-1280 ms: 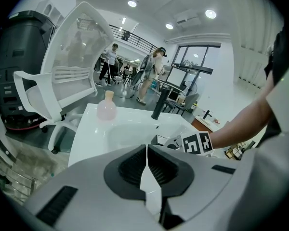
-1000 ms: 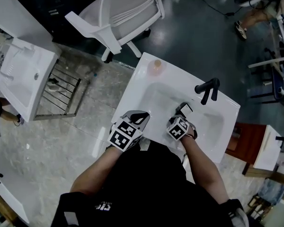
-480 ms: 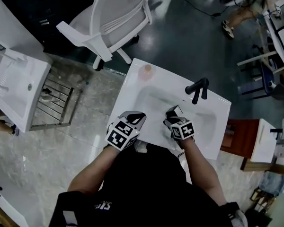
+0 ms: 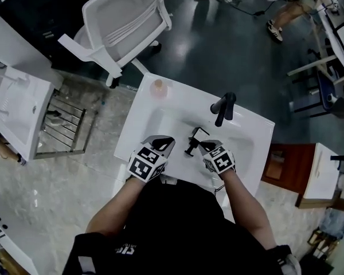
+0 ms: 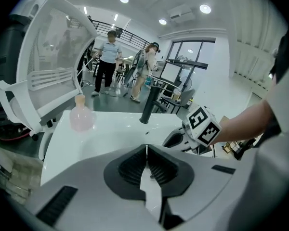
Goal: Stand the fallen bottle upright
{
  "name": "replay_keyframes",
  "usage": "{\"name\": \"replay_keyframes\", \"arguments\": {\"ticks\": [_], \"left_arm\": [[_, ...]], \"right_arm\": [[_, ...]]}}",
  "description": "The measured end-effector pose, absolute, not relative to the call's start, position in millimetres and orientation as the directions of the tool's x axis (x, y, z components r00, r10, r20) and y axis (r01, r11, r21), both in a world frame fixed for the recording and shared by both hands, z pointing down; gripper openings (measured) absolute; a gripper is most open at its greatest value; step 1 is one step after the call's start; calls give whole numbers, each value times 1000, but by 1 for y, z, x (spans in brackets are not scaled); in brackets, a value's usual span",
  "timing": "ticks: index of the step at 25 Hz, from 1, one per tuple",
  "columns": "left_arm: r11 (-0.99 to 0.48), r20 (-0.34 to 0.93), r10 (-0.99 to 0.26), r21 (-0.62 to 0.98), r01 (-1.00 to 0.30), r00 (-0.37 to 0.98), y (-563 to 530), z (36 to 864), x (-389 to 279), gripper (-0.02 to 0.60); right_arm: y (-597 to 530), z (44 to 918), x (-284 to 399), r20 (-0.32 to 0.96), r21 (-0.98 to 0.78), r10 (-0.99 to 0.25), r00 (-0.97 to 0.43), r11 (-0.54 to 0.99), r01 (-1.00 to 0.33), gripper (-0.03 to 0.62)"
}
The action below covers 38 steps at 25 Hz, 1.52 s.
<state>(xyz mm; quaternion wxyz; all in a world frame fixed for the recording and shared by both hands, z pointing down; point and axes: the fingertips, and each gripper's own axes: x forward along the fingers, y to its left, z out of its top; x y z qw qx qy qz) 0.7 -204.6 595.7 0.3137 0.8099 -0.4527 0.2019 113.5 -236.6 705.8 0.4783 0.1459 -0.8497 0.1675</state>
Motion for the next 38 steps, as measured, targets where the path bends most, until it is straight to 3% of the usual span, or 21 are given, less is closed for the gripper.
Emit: {"name": "replay_keyframes", "arguments": {"ticks": [4, 7, 11, 15, 22, 31, 38], "left_arm": [[-366, 637, -601, 317, -875, 483, -202, 601, 20, 25], [-319, 650, -612, 316, -893, 449, -198, 604, 22, 25], [-238, 660, -636, 324, -916, 399, -185, 612, 15, 25], [-171, 664, -656, 333, -927, 359, -166, 619, 3, 25], [-106, 658, -679, 352, -930, 327, -140, 624, -15, 25], [-172, 647, -668, 348, -922, 369, -123, 619, -28, 25], [-232, 646, -644, 346, -909, 410, -105, 613, -51, 25]], "right_arm": [[-208, 734, 121, 906, 22, -49, -421, 997, -69, 95], [-200, 746, 116, 918, 138, -56, -393, 974, 182, 117], [-196, 761, 103, 923, 201, -41, -382, 900, 387, 124], [-191, 771, 97, 936, 223, -43, -350, 841, 494, 129], [-188, 780, 96, 952, 243, -92, -291, 806, 539, 146], [-185, 783, 63, 950, 228, -137, -281, 919, 323, 158], [-186, 765, 56, 945, 252, -181, -274, 935, 249, 175]]}}
